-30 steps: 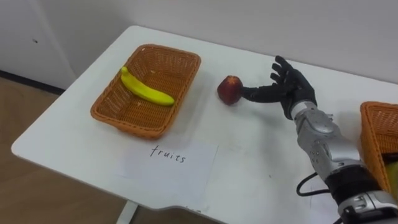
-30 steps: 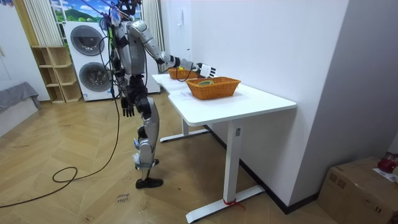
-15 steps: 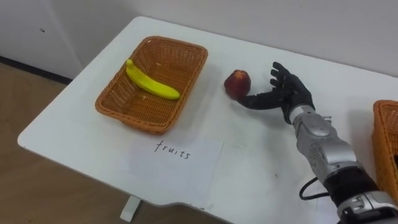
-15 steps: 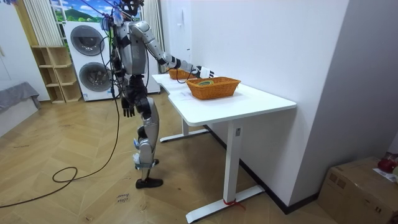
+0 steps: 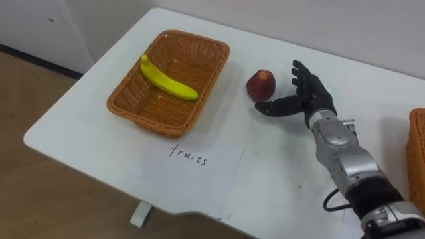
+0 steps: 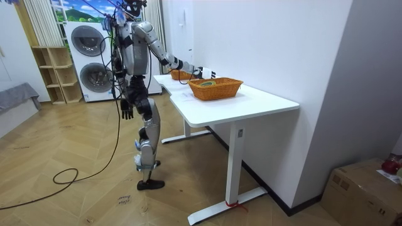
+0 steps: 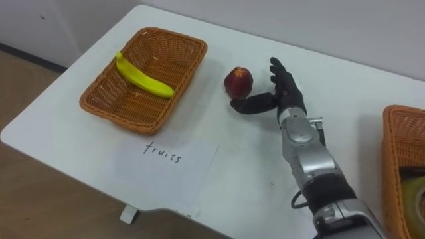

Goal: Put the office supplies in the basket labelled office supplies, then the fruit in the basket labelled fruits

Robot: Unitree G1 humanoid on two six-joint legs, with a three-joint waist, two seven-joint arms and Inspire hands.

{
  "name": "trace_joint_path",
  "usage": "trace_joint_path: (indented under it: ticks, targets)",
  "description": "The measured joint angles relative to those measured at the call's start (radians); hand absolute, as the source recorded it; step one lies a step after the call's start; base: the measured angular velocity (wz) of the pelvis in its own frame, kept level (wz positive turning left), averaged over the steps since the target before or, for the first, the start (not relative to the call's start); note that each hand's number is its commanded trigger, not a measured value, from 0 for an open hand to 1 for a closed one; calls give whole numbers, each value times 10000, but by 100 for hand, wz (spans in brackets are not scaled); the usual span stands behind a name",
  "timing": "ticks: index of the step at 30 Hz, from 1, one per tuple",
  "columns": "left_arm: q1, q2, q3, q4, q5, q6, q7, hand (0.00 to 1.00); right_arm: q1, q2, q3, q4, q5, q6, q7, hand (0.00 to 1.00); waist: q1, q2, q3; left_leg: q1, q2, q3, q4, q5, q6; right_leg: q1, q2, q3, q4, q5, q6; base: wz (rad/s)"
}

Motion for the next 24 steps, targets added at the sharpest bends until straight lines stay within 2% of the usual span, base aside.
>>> trace_joint_path:
  ticks: [6,13,17,24]
  targets:
    - [-83,-2,-170,2,8,-64,90,0,-401,-2,-17,364,-408,-4,10,0,29,-1,-2,-168,8,0,39,12,-15,-211,5,16,57,19,-28,0]
    - [-203,-29,-179,59,6,-178,24,0,-467,0,-46,362,-1702,-4,-301,0,281,-27,2,-408,13,4,48,30,-20,-499,-16,21,163,19,-28,0]
    - [-206,-45,-180,194,6,-193,-6,0,-522,0,-47,363,-1855,-4,-355,0,293,-74,33,-444,11,-2,40,30,-20,-528,-19,9,159,18,-28,0]
    - [-259,-49,-185,397,8,-213,-31,0,-588,-1,-45,353,-1913,-4,-388,0,378,-82,42,-490,11,2,19,31,-20,-580,-25,2,156,18,-27,0]
